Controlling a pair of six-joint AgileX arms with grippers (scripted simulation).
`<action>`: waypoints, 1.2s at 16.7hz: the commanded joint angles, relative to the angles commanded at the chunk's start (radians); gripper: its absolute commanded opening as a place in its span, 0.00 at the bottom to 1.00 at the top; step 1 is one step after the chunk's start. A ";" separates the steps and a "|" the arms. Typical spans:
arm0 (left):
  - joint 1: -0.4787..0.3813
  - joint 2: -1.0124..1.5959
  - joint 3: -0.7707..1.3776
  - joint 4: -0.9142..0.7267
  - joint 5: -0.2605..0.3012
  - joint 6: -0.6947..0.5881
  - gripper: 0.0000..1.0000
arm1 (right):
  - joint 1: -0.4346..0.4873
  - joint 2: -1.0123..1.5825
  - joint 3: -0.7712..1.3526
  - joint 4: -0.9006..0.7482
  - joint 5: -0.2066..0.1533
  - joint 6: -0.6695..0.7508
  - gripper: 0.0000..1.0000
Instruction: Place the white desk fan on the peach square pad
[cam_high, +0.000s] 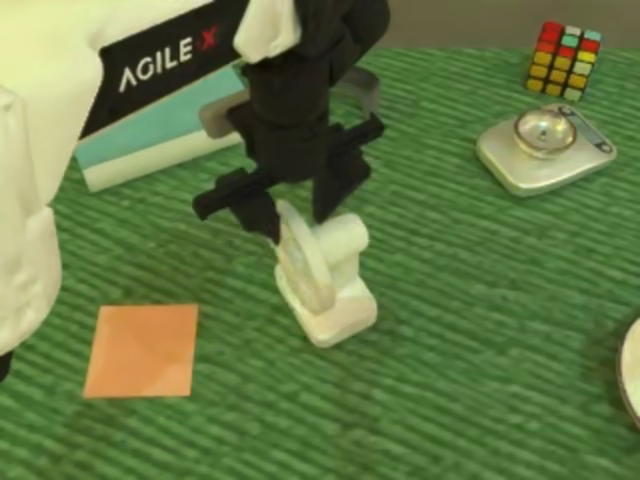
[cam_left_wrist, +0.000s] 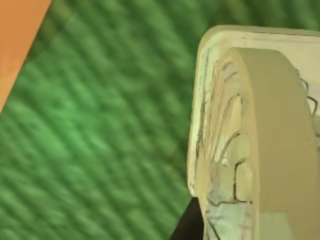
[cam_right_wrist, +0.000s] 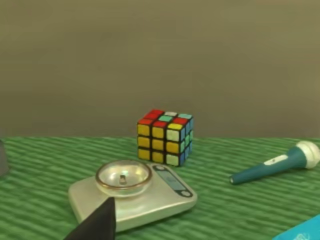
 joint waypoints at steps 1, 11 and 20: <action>0.000 0.000 0.000 0.000 0.000 0.000 0.25 | 0.000 0.000 0.000 0.000 0.000 0.000 1.00; 0.000 0.000 0.000 0.000 0.000 0.000 0.00 | 0.000 0.000 0.000 0.000 0.000 0.000 1.00; 0.015 0.015 0.196 -0.164 0.000 -0.004 0.00 | 0.000 0.000 0.000 0.000 0.000 0.000 1.00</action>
